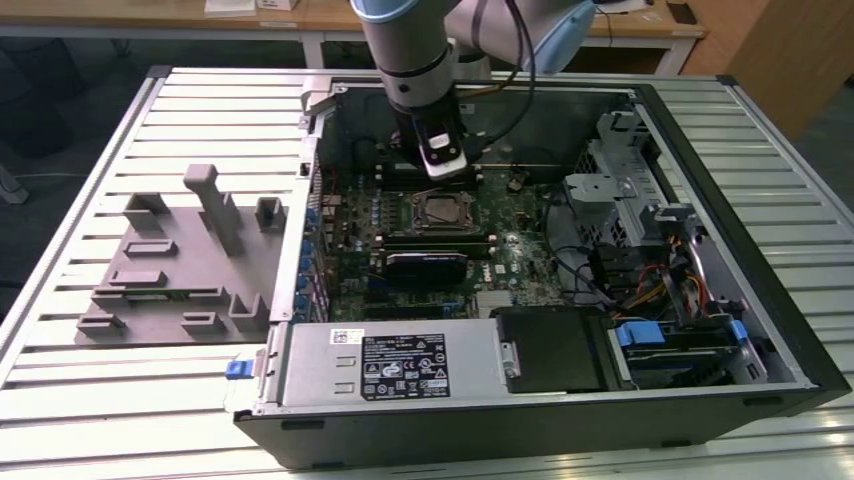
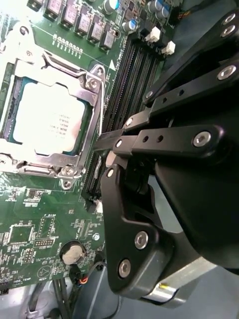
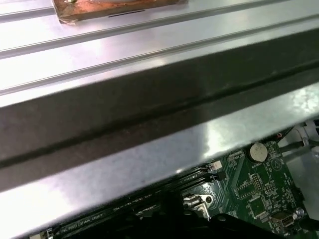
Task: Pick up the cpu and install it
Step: 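Install the first cpu locking lever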
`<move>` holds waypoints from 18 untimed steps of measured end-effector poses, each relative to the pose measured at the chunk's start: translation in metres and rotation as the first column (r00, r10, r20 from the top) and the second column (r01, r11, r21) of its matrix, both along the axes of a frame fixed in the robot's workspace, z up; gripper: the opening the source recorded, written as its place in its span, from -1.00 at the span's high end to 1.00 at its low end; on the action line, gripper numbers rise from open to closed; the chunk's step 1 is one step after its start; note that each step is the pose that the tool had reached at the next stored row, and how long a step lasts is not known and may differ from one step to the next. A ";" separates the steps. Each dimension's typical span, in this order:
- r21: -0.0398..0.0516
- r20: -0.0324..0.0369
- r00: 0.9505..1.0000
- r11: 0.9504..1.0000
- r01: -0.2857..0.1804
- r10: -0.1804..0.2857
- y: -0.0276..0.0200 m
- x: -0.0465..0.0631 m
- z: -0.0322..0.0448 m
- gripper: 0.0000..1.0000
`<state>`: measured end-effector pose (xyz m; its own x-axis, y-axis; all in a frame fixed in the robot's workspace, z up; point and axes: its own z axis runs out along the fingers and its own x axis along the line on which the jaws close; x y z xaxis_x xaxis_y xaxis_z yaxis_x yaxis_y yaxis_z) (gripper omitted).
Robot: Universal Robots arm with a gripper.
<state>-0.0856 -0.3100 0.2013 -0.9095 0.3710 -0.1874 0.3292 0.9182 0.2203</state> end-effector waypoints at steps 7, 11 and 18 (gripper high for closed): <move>0.000 0.001 1.000 1.000 0.015 -0.015 0.0026 -0.001 -0.0019 0.79; -0.001 0.006 1.000 1.000 0.018 -0.018 0.0027 -0.002 -0.0034 0.79; -0.002 0.014 1.000 1.000 0.021 -0.021 0.0027 -0.002 -0.0060 0.79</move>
<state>-0.0871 -0.3073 0.1953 -0.8990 0.3894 -0.2005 0.3452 0.9117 0.2228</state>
